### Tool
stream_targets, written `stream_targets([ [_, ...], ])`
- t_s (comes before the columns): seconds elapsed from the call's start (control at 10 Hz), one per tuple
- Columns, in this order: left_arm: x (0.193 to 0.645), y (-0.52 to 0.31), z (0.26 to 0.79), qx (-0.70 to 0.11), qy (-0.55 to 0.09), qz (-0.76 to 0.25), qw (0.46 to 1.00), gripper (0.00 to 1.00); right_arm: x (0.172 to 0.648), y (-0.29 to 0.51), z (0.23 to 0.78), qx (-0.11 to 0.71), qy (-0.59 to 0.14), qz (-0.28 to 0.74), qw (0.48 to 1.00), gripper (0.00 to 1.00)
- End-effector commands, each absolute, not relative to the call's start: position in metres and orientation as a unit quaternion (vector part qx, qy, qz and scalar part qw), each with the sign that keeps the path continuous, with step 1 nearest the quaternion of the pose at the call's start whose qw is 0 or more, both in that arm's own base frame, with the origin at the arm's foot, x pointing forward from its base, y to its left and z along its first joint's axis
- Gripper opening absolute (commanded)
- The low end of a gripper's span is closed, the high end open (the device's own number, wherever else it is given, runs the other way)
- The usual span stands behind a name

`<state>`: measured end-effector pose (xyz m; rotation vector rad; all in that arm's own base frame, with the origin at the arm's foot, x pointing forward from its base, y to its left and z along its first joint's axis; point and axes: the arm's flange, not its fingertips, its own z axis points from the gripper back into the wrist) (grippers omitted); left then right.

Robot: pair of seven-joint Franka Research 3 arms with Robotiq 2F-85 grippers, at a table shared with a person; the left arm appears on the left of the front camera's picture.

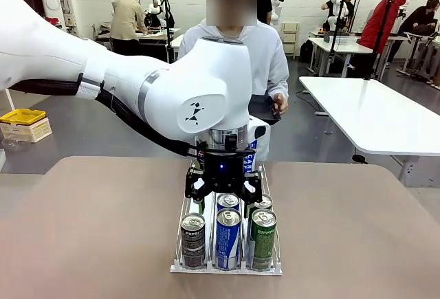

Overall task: Retrieve and hand over the desired beverage to the person.
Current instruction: Pick up another can of the same type that the person held from the Automatic Can Dispenser.

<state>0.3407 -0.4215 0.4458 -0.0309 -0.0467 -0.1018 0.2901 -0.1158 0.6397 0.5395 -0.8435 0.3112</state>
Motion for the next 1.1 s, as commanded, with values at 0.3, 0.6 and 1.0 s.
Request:
stream_targets([
  [0.3,0.3452,-0.4261,0.4367,-0.005,-0.020,-0.012,1.000,1.00,0.2923,-0.1148,0.6388,0.272,-0.404,0.153,0.860,1.00],
  [0.6,0.3490,-0.4266,0.4357,-0.009,-0.021,0.000,1.000,1.00,0.2923,-0.1148,0.6388,0.272,-0.404,0.153,0.860,1.00],
  [1.0,0.3494,-0.4280,0.4324,-0.007,-0.019,-0.010,1.000,0.14,0.2923,-0.1148,0.6388,0.272,-0.404,0.153,0.860,1.00],
])
